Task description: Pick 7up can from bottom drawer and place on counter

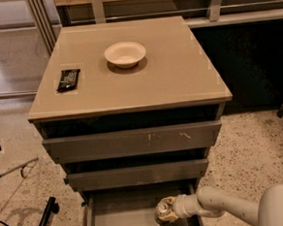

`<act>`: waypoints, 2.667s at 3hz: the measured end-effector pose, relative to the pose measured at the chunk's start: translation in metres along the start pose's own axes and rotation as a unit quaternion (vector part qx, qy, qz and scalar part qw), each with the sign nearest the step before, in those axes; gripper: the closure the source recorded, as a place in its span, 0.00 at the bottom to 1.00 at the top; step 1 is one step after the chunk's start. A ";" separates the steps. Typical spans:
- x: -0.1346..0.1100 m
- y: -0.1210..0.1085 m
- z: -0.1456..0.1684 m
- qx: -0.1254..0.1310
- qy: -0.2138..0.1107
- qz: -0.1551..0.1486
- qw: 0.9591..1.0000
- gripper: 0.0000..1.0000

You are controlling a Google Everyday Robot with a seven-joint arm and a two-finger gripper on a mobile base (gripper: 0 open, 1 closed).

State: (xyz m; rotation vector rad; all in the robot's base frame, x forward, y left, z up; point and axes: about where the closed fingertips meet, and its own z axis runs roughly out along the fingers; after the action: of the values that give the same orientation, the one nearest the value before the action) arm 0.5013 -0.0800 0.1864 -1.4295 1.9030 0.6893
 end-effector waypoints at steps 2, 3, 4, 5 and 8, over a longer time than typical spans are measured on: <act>-0.025 0.008 -0.024 -0.003 -0.002 -0.005 1.000 1.00; -0.060 0.012 -0.055 0.006 0.006 -0.007 1.000 1.00; -0.132 0.019 -0.116 0.011 0.016 -0.016 1.000 1.00; -0.137 0.009 -0.122 0.020 0.018 -0.028 0.999 1.00; -0.201 0.014 -0.166 0.012 0.018 -0.023 0.999 1.00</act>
Offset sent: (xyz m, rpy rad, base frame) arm -0.0140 -0.0035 0.0812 -0.0059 -0.0206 0.0306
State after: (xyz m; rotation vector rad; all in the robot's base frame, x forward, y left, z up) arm 0.4956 -0.0739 0.4474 -1.4749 1.8923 0.6205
